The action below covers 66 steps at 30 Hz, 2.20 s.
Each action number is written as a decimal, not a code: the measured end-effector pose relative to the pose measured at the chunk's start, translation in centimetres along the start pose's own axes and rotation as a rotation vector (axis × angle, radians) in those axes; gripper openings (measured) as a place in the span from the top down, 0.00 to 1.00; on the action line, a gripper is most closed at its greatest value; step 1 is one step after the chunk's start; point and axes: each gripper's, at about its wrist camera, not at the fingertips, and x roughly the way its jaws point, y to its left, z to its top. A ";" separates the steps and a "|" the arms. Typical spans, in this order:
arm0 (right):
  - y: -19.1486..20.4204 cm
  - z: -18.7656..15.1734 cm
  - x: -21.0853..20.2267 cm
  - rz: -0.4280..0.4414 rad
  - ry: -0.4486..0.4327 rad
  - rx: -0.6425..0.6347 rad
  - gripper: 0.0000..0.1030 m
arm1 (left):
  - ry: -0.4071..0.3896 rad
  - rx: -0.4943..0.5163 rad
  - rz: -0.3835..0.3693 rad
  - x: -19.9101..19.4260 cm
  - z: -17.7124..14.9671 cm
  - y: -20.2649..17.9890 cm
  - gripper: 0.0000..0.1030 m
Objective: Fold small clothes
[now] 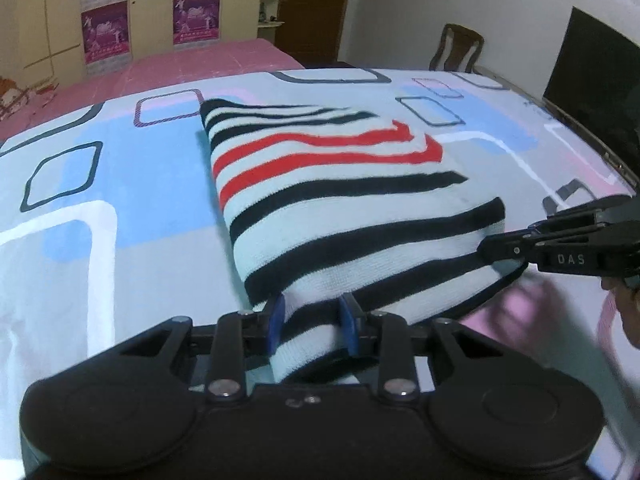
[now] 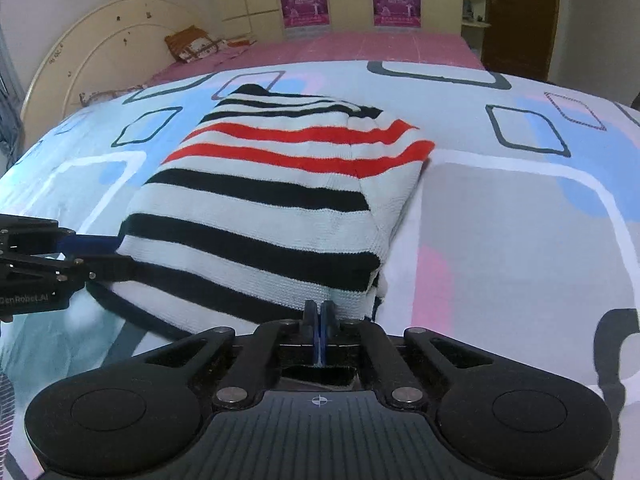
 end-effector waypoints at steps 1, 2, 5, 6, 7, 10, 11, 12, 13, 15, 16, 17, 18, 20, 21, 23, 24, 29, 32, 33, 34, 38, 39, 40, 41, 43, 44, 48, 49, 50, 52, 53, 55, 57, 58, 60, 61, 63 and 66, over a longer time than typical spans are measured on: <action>0.0 0.0 -1.1 0.002 -0.027 0.010 1.00 | -0.006 -0.008 -0.002 -0.7 -0.1 -0.1 0.71; -0.3 0.0 -1.8 0.010 -0.049 0.020 1.00 | -0.011 -0.016 -0.001 -1.2 -0.5 -0.2 0.71; -0.7 -0.9 -2.7 0.042 -0.042 0.049 1.00 | 0.021 -0.029 0.015 -1.1 -1.8 -0.1 0.68; -0.8 -1.5 -1.9 0.038 -0.013 0.040 1.00 | 0.036 -0.038 0.019 -0.6 -2.1 0.0 0.67; -0.9 -1.8 -1.3 0.046 0.003 0.035 1.00 | 0.041 -0.047 0.020 -0.3 -2.3 0.0 0.67; -1.1 -1.0 -1.8 0.053 -0.004 0.060 1.00 | 0.015 -0.051 0.012 -1.5 -1.4 0.1 0.68; -1.2 -0.5 -2.8 0.053 -0.048 0.070 1.00 | -0.013 -0.057 0.006 -2.2 -1.1 0.2 0.70; -1.5 0.0 -3.7 0.059 -0.091 0.085 1.00 | -0.039 -0.062 0.000 -2.8 -0.5 0.5 0.70; -2.1 0.7 -4.4 0.062 -0.128 0.104 1.00 | -0.057 -0.064 -0.004 -2.9 0.0 0.7 0.70; -2.9 2.0 -4.5 0.041 -0.177 0.124 1.00 | -0.080 -0.079 -0.007 -2.3 1.2 1.0 0.63; -3.3 2.6 -4.0 0.035 -0.179 0.132 1.00 | -0.080 -0.084 -0.007 -1.6 1.8 1.0 0.63; -3.6 3.0 -3.2 0.040 -0.171 0.140 1.00 | -0.071 -0.085 -0.008 -0.8 2.1 0.9 0.63; -3.8 3.3 -2.0 0.049 -0.138 0.138 1.00 | -0.029 -0.084 -0.004 0.5 2.3 0.9 0.62; -3.7 2.9 0.9 0.018 -0.038 0.090 1.00 | 0.028 -0.073 0.013 2.6 2.2 0.6 0.59; -3.7 2.8 1.1 0.019 -0.052 0.084 1.00 | 0.023 -0.069 0.014 2.5 2.3 0.5 0.59; -4.0 3.6 0.6 0.035 -0.044 0.095 1.00 | 0.024 -0.067 0.018 2.1 2.5 0.5 0.59; -4.2 3.9 0.0 0.044 -0.065 0.109 1.00 | 0.021 -0.070 0.022 1.7 2.5 0.4 0.59; -6.2 3.5 -1.0 0.068 -0.110 0.204 1.00 | -0.020 -0.074 0.108 1.1 3.2 0.2 0.08; -6.8 3.4 -0.3 0.062 -0.089 0.229 0.40 | -0.020 -0.087 0.124 1.6 4.1 0.1 0.09; -7.0 3.4 -0.5 0.064 -0.104 0.230 0.32 | -0.019 -0.092 0.129 1.8 4.3 0.1 0.08; -7.2 3.4 -0.5 0.078 -0.113 0.229 0.31 | -0.016 -0.094 0.131 2.0 4.5 0.0 0.08; -8.4 3.7 0.0 0.148 -0.088 0.272 0.31 | -0.001 -0.113 0.122 2.9 4.8 0.0 0.08; -8.9 3.8 0.2 0.177 -0.084 0.302 0.31 | 0.002 -0.124 0.112 3.1 5.0 0.1 0.08; -9.7 3.9 0.5 0.211 -0.081 0.345 0.31 | 0.002 -0.143 0.101 3.3 5.1 0.3 0.08; -10.3 4.0 0.8 0.245 -0.077 0.390 0.32 | 0.002 -0.163 0.094 3.5 5.2 0.5 0.08; -11.9 4.0 1.7 0.307 -0.068 0.481 0.32 | 0.006 -0.212 0.077 4.0 5.4 1.5 0.09; -12.6 4.0 2.1 0.327 -0.062 0.515 0.35 | 0.015 -0.242 0.071 4.3 5.5 2.0 0.10; -14.5 3.7 4.1 0.417 -0.005 0.619 0.40 | 0.045 -0.382 -0.042 5.2 5.4 4.5 0.15; -14.6 3.7 4.6 0.429 0.016 0.626 0.40 | 0.052 -0.412 -0.071 5.5 5.3 5.0 0.16; -14.5 3.7 4.8 0.424 0.032 0.624 0.40 | 0.057 -0.435 -0.097 5.8 5.3 5.3 0.19; -14.6 3.7 5.0 0.423 0.035 0.621 0.40 | 0.067 -0.464 -0.123 6.2 5.2 5.8 0.20; -14.6 3.8 4.9 0.427 0.042 0.621 0.40 | 0.072 -0.469 -0.130 6.4 5.1 5.9 0.20; -14.5 4.0 5.0 0.439 0.056 0.613 0.40 | 0.081 -0.469 -0.134 6.8 5.0 5.8 0.20; -14.3 4.4 5.3 0.436 0.054 0.599 0.40 | 0.088 -0.455 -0.136 7.1 5.1 5.5 0.16; -14.0 4.6 5.7 0.427 0.054 0.592 0.45 | 0.090 -0.452 -0.137 7.3 5.2 5.5 0.15; -13.5 5.1 6.2 0.420 0.056 0.586 0.49 | 0.095 -0.439 -0.136 7.7 5.5 5.2 0.14; -13.3 5.3 6.4 0.419 0.054 0.582 0.49 | 0.097 -0.434 -0.135 7.9 5.7 5.1 0.14; -12.7 5.7 6.6 0.402 0.053 0.554 0.49 | 0.100 -0.433 -0.133 8.3 6.0 5.0 0.14; -11.7 6.3 6.5 0.363 0.060 0.477 0.49 | 0.107 -0.416 -0.119 8.6 6.3 4.7 0.15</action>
